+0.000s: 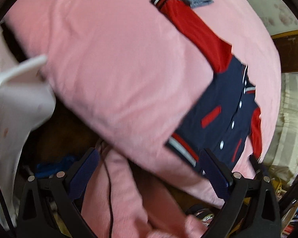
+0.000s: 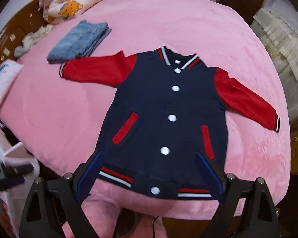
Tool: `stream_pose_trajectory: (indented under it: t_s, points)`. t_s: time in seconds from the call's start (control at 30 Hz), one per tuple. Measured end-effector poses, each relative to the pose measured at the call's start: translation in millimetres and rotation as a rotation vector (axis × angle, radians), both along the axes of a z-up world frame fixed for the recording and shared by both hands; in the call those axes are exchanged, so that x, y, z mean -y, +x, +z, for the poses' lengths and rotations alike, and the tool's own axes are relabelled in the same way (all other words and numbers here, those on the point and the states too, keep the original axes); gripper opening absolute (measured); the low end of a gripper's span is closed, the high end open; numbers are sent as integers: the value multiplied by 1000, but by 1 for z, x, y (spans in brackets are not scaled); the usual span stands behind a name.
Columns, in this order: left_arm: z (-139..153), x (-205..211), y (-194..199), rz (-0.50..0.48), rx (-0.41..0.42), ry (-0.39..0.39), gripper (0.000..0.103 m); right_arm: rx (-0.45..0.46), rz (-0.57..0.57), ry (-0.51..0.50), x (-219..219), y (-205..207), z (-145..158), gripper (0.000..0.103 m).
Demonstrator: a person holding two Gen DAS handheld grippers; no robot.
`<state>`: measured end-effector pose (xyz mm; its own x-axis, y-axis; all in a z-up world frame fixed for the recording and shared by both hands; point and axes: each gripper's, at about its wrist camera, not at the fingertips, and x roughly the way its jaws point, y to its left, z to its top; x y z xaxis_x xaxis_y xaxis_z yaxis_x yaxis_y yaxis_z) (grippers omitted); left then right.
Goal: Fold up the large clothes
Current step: 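Reach the left tool to the striped cuff of a red sleeve and grasp it, then lift the cuff with the left tool and fold the sleeve across the jacket body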
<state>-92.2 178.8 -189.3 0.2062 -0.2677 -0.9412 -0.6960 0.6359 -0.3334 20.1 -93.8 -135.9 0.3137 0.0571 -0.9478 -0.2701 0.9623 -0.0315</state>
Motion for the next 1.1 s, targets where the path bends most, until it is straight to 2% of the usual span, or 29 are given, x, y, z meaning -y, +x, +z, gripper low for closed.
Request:
stream_pose_trajectory:
  t_s: [0.13,0.3,0.43,0.53,0.7,0.9,0.97,1.1]
  points:
    - [-24,-39,46,-48,27,1,98,-28,5,-51,-36,6,-28,93]
    - [-61,-91,116,-111,82,-55,77,-81,-67,-55,-75,28,-60,93]
    - [-82,-125,170,-139,154,-40,68,-87,-145,-16,-108,50,-82,93]
    - [-98,-146,206,-138,186,-30,60,-78,-154,-5,-129,62,-94,93]
    - [-121,-168,238,-70,224,-53,42,-39,-150,-23,-157,83,-107,93]
    - [-132,-183,258,50,304,-129,41,-20,-189,-16,-163,98,-109,93]
    - [-134,-185,266,86,310,-131,30,-27,-206,-6,-161,102,-110,93]
    - [-127,-189,272,88,353,-102,22,-34,-232,7,-158,103,-111,93]
